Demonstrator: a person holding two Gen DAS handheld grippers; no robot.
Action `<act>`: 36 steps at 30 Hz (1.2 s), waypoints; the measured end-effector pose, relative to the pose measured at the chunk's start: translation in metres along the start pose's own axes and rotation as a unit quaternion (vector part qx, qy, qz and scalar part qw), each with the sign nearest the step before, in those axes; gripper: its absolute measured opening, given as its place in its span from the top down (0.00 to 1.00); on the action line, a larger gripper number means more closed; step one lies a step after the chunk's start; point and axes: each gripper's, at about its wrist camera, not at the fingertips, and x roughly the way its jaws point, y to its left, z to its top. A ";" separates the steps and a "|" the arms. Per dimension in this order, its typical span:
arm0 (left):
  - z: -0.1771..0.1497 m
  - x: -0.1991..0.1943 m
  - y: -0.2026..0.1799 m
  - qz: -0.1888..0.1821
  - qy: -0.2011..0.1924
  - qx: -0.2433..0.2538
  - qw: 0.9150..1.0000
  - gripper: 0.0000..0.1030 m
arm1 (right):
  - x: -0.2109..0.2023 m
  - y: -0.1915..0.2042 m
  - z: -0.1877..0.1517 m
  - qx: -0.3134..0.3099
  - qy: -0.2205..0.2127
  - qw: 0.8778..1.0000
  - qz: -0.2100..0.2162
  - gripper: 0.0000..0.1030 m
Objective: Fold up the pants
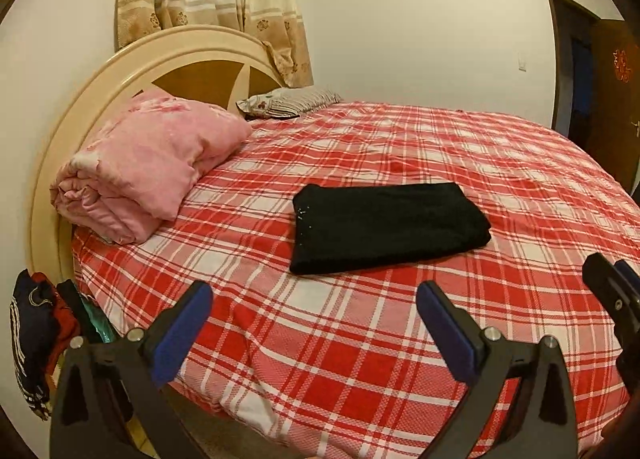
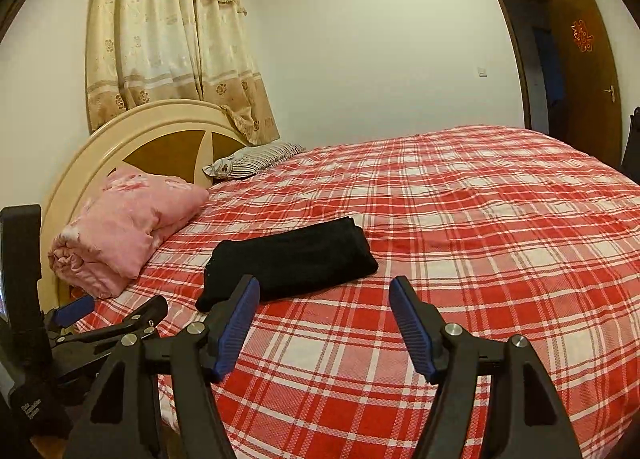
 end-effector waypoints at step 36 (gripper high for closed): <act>-0.005 0.004 -0.005 0.013 0.009 0.011 1.000 0.00 | 0.002 -0.004 -0.005 0.004 0.014 1.000 -0.004 0.33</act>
